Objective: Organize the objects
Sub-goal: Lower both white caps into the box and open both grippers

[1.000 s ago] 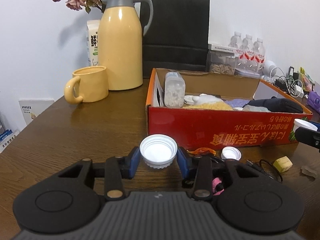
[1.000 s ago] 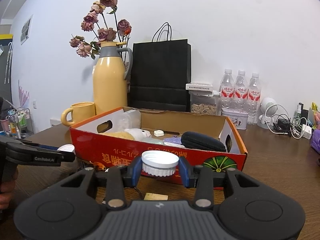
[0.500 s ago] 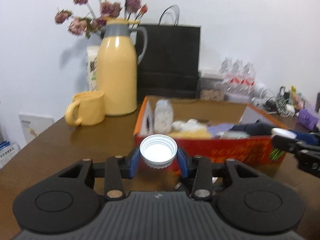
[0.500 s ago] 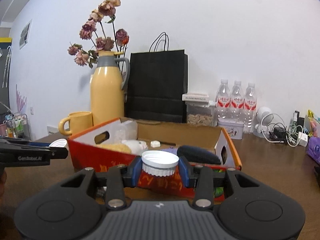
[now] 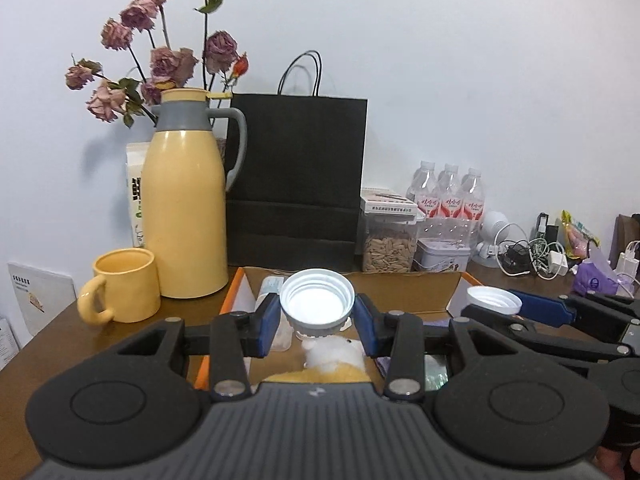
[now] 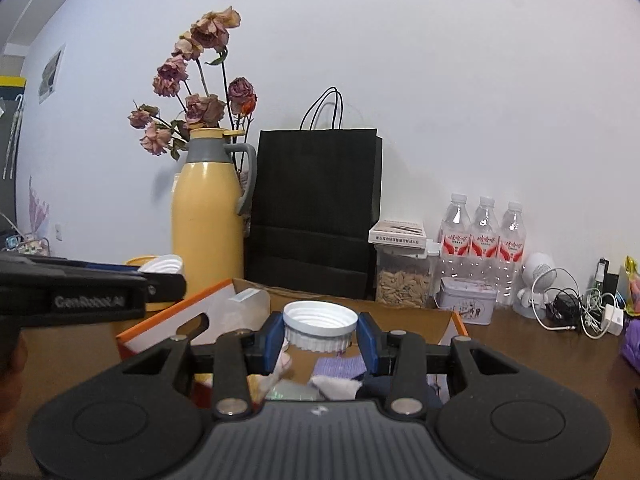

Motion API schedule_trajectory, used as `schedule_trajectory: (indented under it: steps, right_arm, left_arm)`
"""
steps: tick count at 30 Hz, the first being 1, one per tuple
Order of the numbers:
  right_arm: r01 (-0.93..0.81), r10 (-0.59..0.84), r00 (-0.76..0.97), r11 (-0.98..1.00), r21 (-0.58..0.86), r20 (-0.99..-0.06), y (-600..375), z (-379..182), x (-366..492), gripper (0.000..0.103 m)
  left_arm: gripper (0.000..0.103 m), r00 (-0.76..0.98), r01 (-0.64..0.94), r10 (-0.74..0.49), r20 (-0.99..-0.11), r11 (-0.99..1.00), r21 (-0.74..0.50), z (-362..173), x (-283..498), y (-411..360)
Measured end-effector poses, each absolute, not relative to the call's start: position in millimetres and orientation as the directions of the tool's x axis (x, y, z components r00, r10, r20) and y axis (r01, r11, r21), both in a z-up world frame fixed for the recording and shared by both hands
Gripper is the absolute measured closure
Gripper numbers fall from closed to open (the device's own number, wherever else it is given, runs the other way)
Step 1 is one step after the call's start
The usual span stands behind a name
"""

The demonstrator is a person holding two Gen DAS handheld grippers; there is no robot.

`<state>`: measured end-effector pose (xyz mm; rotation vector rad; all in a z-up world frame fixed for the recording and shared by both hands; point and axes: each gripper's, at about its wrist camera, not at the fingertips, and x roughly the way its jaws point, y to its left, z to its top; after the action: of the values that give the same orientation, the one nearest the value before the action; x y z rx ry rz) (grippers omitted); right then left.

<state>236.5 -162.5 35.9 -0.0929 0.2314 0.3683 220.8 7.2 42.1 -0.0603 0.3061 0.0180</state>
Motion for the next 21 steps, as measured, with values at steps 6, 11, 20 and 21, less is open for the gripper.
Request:
schedule_trajectory:
  steps: [6, 11, 20, 21]
  right_arm:
    - [-0.344, 0.322, 0.909, 0.938, -0.042, -0.266, -153, 33, 272, 0.065]
    - [-0.314, 0.292, 0.908, 0.949, -0.027, -0.299, -150, 21, 300, 0.065]
    - [-0.292, 0.271, 0.896, 0.956, -0.008, -0.353, -159, 3, 316, 0.065]
    - [-0.292, 0.27, 0.894, 0.956, -0.007, -0.358, -159, 3, 316, 0.065]
  left_arm:
    - [0.063, 0.944, -0.034, 0.01, -0.33, 0.997, -0.067, 39, 254, 3]
    - [0.063, 0.939, -0.047, 0.016, -0.343, 0.995, -0.084, 34, 278, -1]
    - [0.063, 0.924, -0.042, 0.018, -0.381, 0.998, -0.054, 17, 303, -6]
    - [0.063, 0.923, -0.041, 0.019, -0.384, 0.998, -0.049, 16, 303, -5]
